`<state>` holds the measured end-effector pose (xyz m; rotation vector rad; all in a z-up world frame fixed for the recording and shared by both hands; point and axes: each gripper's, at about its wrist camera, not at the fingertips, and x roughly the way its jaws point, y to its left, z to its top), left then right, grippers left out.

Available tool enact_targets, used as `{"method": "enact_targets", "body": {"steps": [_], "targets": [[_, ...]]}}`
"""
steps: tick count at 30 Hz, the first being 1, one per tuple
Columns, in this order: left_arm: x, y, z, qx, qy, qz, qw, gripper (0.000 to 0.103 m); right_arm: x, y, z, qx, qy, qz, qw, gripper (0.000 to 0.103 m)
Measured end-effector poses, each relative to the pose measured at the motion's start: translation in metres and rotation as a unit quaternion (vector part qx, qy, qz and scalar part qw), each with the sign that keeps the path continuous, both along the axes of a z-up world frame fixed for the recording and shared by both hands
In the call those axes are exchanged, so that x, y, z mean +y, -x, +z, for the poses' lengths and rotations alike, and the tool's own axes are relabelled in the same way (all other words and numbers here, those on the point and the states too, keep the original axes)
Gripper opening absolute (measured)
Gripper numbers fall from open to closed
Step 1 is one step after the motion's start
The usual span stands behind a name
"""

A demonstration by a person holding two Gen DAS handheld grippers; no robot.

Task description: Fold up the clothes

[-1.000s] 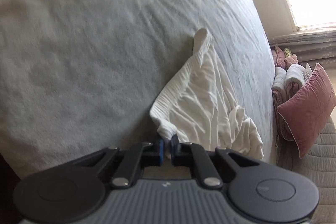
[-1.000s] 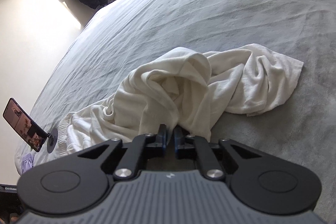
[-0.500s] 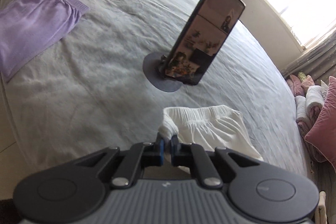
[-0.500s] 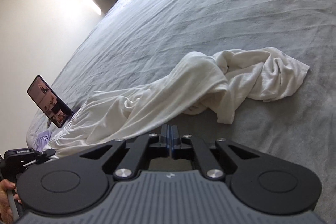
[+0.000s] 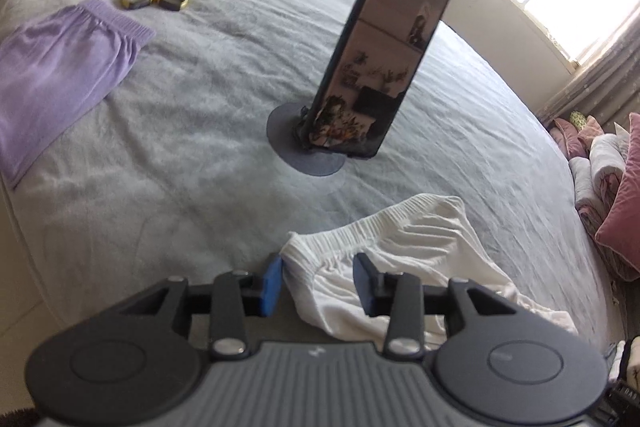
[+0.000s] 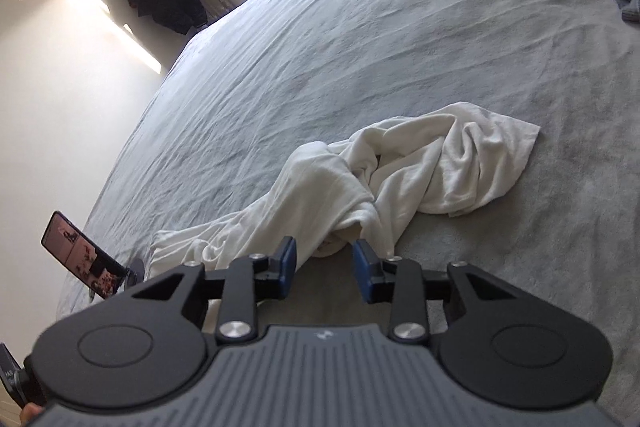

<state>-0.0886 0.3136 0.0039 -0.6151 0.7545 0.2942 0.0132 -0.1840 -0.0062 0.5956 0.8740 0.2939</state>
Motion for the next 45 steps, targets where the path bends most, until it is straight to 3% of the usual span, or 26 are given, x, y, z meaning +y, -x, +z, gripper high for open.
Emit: {"method": "enact_targets", "body": {"steps": [6, 14, 21, 29, 33, 37, 39, 40, 42, 45], "targets": [[-0.042, -0.016, 0.009, -0.017, -0.064, -0.087, 0.9940, 0.057, -0.012, -0.008, -0.002, 0.005, -0.002, -0.028, 1.000, 0.036], [-0.115, -0.046, 0.001, -0.025, -0.109, -0.208, 0.9717, 0.059, -0.010, -0.008, -0.004, 0.003, 0.051, 0.009, 0.999, 0.036], [-0.194, -0.064, -0.012, -0.032, -0.154, -0.325, 0.9324, 0.061, -0.024, -0.012, -0.008, 0.006, 0.068, 0.003, 0.998, 0.036], [-0.261, -0.078, -0.028, -0.058, -0.226, -0.400, 0.8861, 0.060, -0.046, -0.026, -0.023, 0.034, -0.024, -0.011, 0.999, 0.036], [-0.283, -0.088, -0.038, -0.062, -0.263, -0.412, 0.8701, 0.059, -0.039, -0.034, -0.036, 0.041, -0.035, -0.014, 0.998, 0.036], [-0.297, -0.097, -0.045, -0.062, -0.289, -0.410, 0.8628, 0.049, -0.035, -0.038, -0.040, 0.034, -0.025, -0.018, 0.999, 0.013], [-0.302, -0.101, -0.044, -0.059, -0.299, -0.406, 0.8617, 0.034, -0.036, -0.038, -0.037, 0.028, -0.017, -0.016, 0.999, 0.011], [-0.303, -0.102, -0.043, -0.056, -0.298, -0.404, 0.8629, 0.028, -0.036, -0.037, -0.035, 0.025, -0.013, -0.015, 0.999, 0.010], [-0.302, -0.105, -0.041, -0.047, -0.290, -0.401, 0.8676, 0.003, -0.038, -0.035, -0.030, 0.017, -0.006, -0.017, 1.000, 0.009], [-0.297, -0.108, -0.035, -0.046, -0.263, -0.394, 0.8795, 0.002, -0.043, -0.032, -0.021, 0.002, 0.000, -0.024, 1.000, 0.006]]}}
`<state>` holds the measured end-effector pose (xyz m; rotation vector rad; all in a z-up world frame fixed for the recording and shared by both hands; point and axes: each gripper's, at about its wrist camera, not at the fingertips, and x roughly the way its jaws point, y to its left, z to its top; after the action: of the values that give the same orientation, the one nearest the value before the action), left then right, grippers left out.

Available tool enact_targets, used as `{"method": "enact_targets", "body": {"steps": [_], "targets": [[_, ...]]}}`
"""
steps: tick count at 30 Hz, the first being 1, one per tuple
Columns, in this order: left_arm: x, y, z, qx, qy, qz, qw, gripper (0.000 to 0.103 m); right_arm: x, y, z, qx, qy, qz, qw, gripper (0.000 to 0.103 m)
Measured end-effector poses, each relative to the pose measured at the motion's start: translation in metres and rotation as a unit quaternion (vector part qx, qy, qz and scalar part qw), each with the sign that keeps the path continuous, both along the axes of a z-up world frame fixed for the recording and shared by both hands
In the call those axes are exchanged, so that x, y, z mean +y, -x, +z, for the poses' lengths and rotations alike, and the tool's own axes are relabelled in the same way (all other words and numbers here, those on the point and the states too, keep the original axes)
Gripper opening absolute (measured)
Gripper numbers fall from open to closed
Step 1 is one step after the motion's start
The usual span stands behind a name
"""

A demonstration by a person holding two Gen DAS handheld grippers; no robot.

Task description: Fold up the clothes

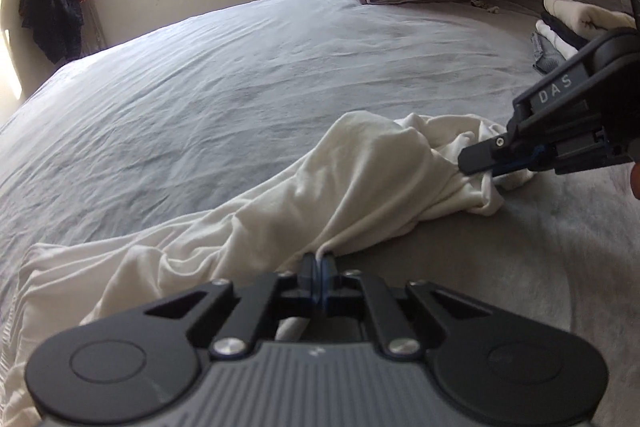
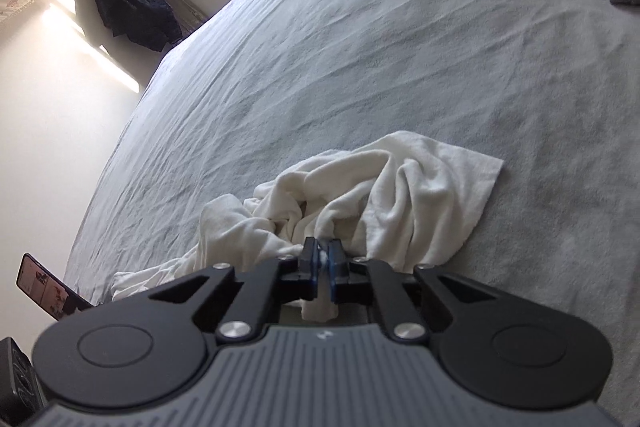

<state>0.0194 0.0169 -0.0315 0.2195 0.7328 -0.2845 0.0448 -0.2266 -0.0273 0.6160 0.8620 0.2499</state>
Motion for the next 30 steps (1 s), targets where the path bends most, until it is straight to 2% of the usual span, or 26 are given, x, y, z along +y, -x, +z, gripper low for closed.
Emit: {"method": "enact_targets", "body": {"steps": [5, 9, 13, 14, 18, 22, 24, 25, 26, 30], "targets": [[0.017, 0.007, 0.014, 0.013, 0.061, -0.003, 0.9980, 0.002, -0.010, 0.010, 0.015, -0.024, 0.001, -0.007, 1.000, 0.006], [0.033, 0.019, 0.020, 0.030, 0.099, -0.007, 0.9947, 0.002, -0.010, 0.014, 0.018, -0.022, 0.009, 0.001, 1.000, 0.006], [0.040, 0.027, 0.016, 0.040, 0.106, -0.005, 0.9936, 0.002, -0.008, 0.013, 0.012, -0.005, 0.004, 0.015, 1.000, 0.009], [0.040, 0.029, 0.014, 0.042, 0.104, -0.005, 0.9937, 0.002, -0.008, 0.015, 0.012, -0.005, 0.004, 0.014, 1.000, 0.017], [0.044, 0.033, 0.014, 0.040, 0.101, -0.009, 0.9941, 0.002, -0.009, 0.016, 0.011, 0.006, -0.020, 0.025, 0.999, 0.017], [0.052, 0.037, 0.017, 0.038, 0.112, -0.013, 0.9929, 0.002, 0.003, 0.020, 0.006, 0.027, -0.059, 0.059, 0.996, 0.019], [0.056, 0.038, 0.019, 0.039, 0.119, -0.016, 0.9919, 0.002, 0.012, 0.022, 0.002, 0.038, -0.080, 0.076, 0.993, 0.030], [0.058, 0.039, 0.019, 0.040, 0.123, -0.018, 0.9915, 0.002, 0.016, 0.022, -0.001, 0.042, -0.089, 0.083, 0.992, 0.048], [0.060, 0.039, 0.020, 0.041, 0.126, -0.020, 0.9910, 0.002, 0.020, 0.022, -0.003, 0.045, -0.095, 0.089, 0.990, 0.051], [0.065, 0.045, 0.020, 0.047, 0.135, -0.031, 0.9893, 0.002, 0.038, 0.019, -0.007, 0.047, -0.105, 0.107, 0.988, 0.051]]}}
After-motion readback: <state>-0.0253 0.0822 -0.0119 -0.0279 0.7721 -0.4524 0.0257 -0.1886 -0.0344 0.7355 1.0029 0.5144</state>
